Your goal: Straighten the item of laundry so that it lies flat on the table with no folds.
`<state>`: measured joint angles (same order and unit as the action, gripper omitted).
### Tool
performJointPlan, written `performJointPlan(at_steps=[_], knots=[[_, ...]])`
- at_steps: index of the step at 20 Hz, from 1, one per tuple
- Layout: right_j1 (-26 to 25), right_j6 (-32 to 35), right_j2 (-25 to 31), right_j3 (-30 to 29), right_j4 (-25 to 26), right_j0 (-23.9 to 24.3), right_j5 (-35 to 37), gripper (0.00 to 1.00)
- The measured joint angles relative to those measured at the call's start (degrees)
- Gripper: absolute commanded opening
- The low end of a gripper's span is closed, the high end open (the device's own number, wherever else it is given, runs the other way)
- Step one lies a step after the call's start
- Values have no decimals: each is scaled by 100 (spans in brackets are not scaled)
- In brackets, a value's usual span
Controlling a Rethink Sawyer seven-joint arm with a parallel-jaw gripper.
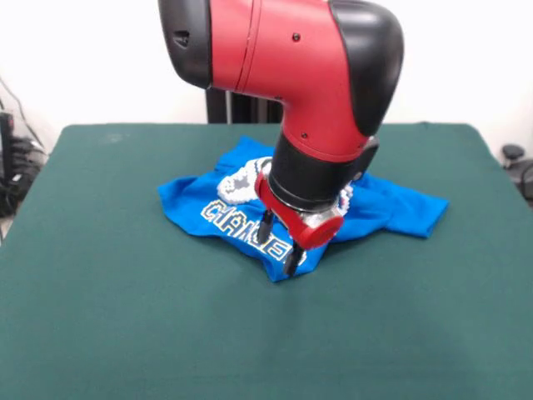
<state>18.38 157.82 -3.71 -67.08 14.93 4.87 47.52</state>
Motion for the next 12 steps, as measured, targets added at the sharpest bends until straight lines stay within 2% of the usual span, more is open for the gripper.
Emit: performJointPlan(at_steps=[12], knots=[[-12,0,7,76,-5,179,845,100]])
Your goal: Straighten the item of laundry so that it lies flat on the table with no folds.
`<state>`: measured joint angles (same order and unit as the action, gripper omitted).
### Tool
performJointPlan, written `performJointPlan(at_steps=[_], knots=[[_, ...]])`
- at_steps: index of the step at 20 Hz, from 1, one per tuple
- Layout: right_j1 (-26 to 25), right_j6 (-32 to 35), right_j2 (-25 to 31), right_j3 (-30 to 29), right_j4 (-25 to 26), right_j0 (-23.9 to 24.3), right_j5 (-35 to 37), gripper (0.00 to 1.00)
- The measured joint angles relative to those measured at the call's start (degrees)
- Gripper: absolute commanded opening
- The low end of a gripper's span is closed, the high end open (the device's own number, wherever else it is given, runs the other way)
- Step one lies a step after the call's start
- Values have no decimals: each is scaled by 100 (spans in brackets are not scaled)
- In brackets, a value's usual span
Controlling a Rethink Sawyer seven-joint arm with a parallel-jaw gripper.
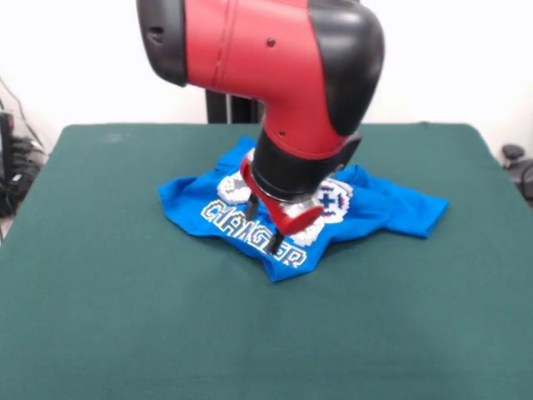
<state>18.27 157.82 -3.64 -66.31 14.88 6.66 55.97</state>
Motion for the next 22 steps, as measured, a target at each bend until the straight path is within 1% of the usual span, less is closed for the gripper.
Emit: performJointPlan(at_steps=[5,12,22], knots=[[-98,0,4,2,-19,123,38,100],[-419,0,23,5,-29,175,-121,100],[-342,0,135,-94,-266,212,-148,100]])
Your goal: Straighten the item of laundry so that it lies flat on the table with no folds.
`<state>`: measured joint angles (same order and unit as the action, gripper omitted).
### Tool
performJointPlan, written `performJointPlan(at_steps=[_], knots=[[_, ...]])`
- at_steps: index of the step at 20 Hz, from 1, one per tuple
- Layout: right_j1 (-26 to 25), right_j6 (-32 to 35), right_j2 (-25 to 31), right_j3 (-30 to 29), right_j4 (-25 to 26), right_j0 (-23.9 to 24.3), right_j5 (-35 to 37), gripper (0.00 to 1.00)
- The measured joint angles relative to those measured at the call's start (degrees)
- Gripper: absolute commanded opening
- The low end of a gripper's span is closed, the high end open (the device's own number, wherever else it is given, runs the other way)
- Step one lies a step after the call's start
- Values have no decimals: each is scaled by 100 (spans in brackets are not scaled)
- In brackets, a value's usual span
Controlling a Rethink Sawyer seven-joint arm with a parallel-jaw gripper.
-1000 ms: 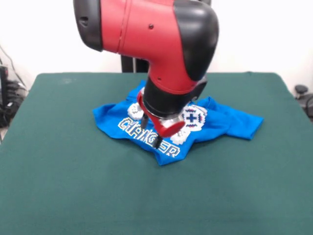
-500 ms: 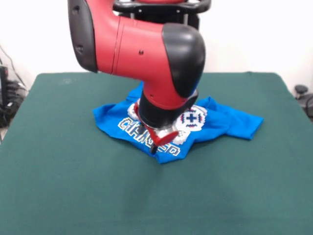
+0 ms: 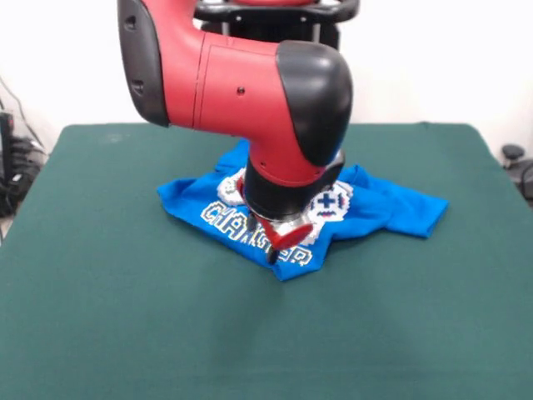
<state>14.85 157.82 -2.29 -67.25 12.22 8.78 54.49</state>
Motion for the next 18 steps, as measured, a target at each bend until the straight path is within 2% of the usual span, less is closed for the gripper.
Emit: performJointPlan(at_steps=[8,18], knots=[[210,0,211,-202,-338,-57,-1,100],[345,0,152,59,-237,-550,15,100]])
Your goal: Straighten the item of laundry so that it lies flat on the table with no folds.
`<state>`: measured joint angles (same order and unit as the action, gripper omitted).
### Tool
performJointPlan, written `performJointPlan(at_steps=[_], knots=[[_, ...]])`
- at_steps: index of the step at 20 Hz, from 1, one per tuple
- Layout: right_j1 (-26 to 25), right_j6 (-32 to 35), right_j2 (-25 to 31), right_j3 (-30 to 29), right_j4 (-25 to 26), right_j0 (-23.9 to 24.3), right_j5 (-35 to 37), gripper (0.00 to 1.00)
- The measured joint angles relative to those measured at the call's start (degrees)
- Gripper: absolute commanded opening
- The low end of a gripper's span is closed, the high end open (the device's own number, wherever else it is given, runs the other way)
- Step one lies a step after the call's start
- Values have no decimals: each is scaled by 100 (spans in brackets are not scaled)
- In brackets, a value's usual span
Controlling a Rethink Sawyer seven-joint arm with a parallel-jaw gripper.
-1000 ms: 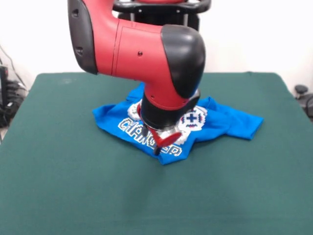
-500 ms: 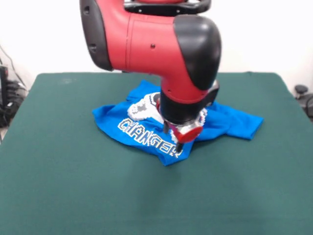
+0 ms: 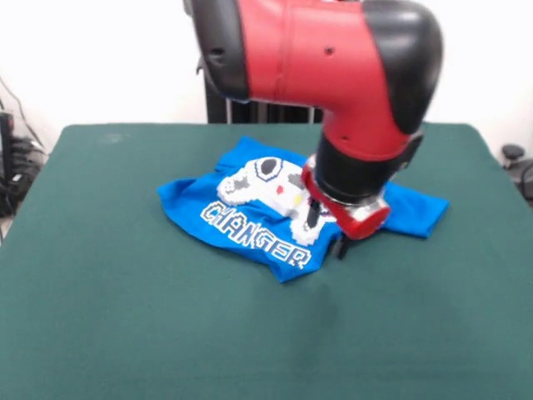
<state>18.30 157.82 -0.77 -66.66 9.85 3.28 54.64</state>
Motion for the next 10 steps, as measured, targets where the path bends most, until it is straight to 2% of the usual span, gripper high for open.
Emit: performJointPlan(at_steps=[10], knots=[[-517,0,-339,535,50,-295,0,100]])
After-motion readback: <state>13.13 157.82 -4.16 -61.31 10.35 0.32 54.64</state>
